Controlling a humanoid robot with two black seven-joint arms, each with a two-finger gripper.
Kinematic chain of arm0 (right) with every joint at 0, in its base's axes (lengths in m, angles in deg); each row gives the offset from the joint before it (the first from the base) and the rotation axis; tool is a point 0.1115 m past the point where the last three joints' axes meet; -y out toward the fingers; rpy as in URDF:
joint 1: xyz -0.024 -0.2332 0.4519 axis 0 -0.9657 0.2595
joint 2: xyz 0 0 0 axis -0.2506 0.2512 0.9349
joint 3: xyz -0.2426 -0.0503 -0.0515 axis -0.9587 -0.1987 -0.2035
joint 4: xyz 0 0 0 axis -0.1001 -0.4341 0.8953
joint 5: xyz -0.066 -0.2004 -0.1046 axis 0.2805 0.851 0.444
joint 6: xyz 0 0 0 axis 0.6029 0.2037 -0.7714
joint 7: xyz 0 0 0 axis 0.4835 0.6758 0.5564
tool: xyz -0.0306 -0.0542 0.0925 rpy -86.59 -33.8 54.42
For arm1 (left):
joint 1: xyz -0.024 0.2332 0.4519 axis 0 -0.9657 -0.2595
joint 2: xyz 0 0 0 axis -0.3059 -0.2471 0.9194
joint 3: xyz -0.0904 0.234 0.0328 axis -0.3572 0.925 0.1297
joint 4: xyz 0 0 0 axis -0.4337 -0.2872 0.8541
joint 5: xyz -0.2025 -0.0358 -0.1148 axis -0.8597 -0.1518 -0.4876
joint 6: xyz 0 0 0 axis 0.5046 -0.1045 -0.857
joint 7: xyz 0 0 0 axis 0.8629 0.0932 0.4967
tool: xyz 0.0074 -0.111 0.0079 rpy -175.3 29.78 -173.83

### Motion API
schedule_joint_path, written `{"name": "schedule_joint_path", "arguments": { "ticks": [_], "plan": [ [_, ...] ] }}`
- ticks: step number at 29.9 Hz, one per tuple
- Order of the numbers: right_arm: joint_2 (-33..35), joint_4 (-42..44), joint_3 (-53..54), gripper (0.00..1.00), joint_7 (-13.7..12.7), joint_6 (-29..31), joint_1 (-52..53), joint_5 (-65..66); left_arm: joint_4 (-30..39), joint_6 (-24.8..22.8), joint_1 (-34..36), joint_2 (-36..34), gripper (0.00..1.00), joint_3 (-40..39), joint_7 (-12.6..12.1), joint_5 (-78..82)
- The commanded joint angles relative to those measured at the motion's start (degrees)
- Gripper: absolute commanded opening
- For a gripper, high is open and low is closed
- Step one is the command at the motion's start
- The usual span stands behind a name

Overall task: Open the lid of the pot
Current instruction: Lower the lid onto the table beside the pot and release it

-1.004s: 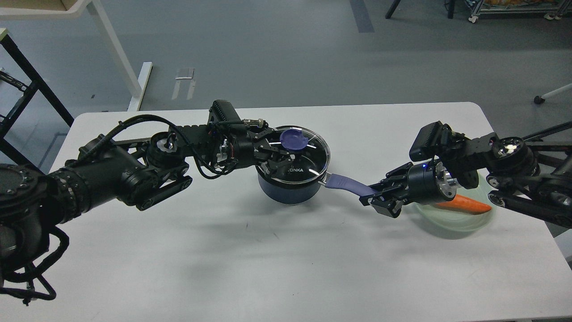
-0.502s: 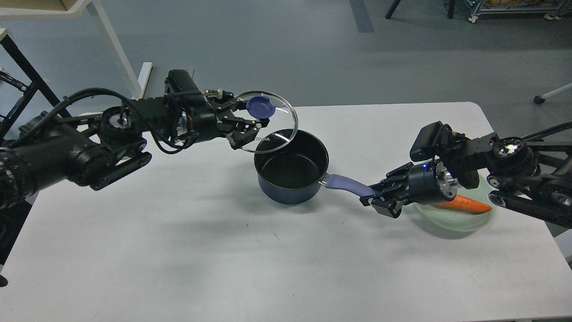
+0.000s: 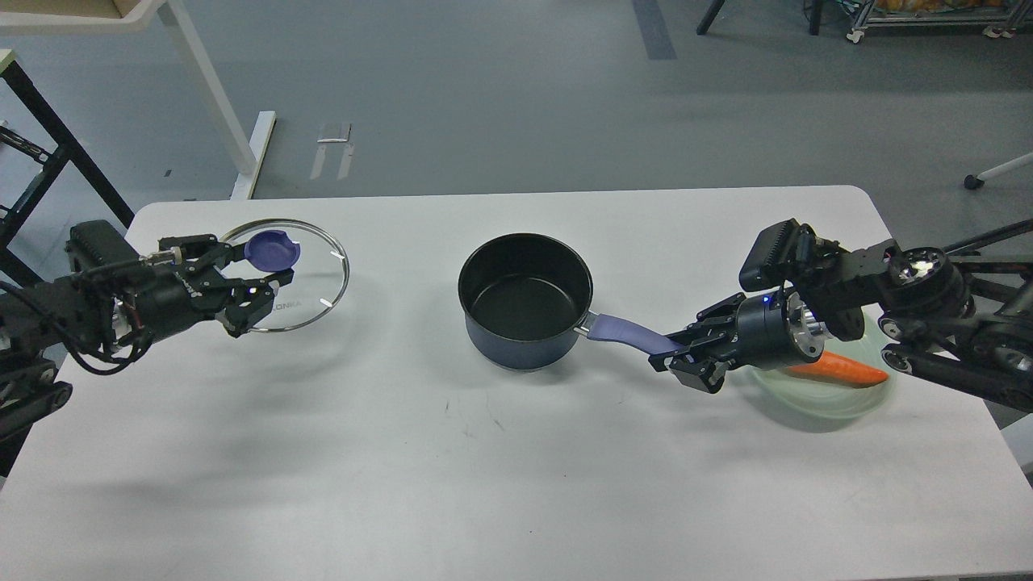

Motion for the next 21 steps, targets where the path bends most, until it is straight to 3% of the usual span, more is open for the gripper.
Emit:
{"name": "schedule_joint_path", "arguments": {
  "ticks": [1, 15, 21],
  "plan": [
    [-0.1, 0.1, 0.0, 0.32, 0.0, 0.0, 0.0, 0.0, -0.1, 0.9, -3.7, -0.2, 0.36, 0.0, 0.0, -0.1],
    [0.3, 0.1, 0.0, 0.33, 0.0, -0.1, -0.4, -0.1, -0.4, 0.9, -9.4, 0.1, 0.38, -0.1, 0.0, -3.3],
    [0.2, 0.1, 0.0, 0.33, 0.0, -0.1, -0.4, -0.1, -0.9, 0.9, -12.2, 0.4, 0.48, -0.2, 0.0, -3.4]
  ]
}}
